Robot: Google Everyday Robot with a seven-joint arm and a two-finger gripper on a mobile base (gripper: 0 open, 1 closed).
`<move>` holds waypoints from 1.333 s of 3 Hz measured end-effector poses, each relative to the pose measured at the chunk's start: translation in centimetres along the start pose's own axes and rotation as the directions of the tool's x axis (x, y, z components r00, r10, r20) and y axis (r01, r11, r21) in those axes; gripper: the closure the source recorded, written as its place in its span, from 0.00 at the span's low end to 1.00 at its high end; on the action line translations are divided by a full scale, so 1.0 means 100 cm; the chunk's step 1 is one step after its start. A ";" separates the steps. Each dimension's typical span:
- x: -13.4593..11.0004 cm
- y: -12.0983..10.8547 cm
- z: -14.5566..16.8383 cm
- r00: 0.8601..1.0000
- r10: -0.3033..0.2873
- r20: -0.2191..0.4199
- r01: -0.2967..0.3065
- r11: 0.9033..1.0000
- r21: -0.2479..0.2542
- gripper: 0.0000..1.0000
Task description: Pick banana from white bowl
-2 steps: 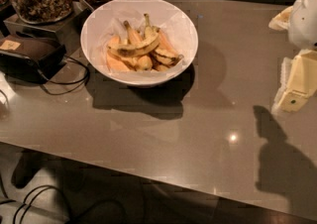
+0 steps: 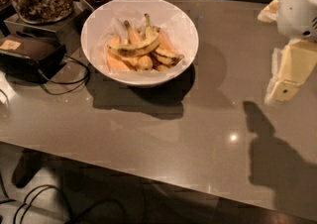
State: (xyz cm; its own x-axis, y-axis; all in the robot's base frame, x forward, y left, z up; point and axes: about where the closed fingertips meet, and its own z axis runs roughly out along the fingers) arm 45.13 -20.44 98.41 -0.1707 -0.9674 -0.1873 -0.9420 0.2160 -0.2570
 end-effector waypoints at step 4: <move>-0.078 -0.043 -0.001 0.980 -0.199 -0.005 0.199 0.979 0.051 0.00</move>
Offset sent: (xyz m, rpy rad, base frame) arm 0.0425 0.0419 0.0074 -0.1384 0.0421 0.1633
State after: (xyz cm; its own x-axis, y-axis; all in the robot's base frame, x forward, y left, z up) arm 50.48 -13.86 101.10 0.0185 -0.9916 -0.1278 -0.9413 0.0258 -0.3367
